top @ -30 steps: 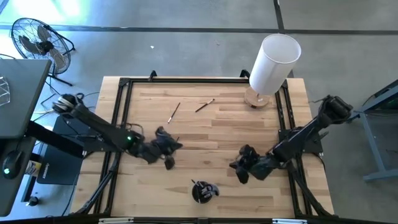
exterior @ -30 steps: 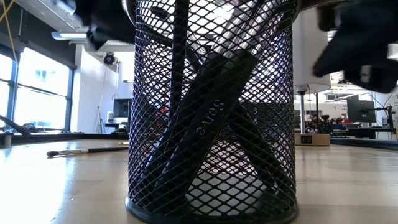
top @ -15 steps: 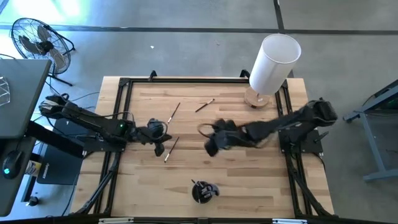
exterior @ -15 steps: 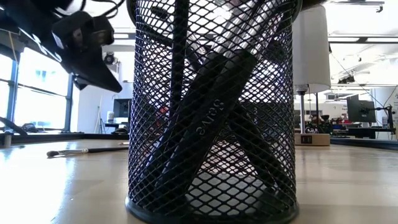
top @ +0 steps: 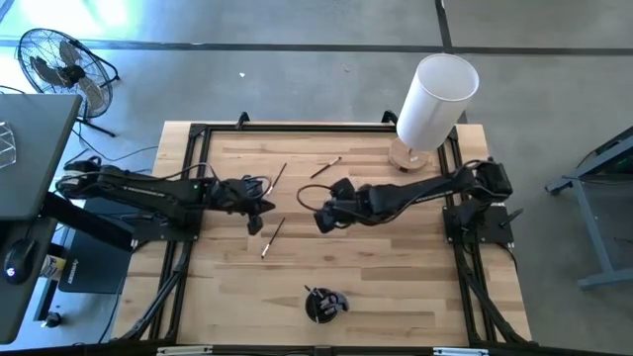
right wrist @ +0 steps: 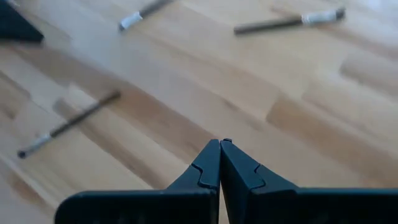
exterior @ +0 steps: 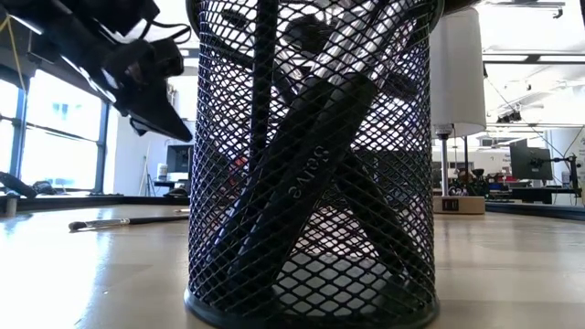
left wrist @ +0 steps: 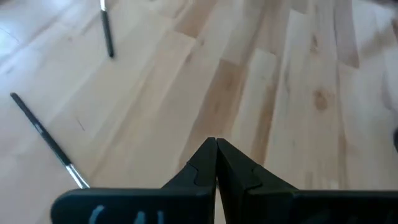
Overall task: Put items in baskets/containers
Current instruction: Put the black eyeshadow brush into the black pen holder
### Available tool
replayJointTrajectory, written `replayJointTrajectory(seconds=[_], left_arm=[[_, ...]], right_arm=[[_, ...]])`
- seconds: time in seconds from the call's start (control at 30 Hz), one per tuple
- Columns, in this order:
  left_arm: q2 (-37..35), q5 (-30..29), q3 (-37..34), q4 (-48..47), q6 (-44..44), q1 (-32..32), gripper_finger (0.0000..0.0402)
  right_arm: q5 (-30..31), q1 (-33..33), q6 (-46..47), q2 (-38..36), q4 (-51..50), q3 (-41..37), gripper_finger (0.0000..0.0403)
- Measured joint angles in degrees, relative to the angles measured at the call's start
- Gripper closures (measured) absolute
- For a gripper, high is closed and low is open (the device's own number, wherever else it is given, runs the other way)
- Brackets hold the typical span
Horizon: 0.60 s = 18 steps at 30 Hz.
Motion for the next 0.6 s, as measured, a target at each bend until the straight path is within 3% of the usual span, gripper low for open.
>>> replayJointTrajectory(seconds=[0.2, 0.4, 0.6], left_arm=[[0.42, 3.82, 0.00, 3.48, 5.37, 3.75, 0.0370], [3.44, 7.41, 0.62, 8.49, 7.69, 6.46, 0.0305], [15.07, 7.05, 11.60, 1.74, 7.50, 9.02, 0.0231]], right_arm=[[-4.43, 3.80, 9.83, -0.22, 1.82, -7.86, 0.0403], [-6.01, 8.03, 19.39, -2.03, 5.13, -15.49, 0.0403], [-4.19, 11.43, 25.14, -7.89, 8.30, -24.44, 0.0403]])
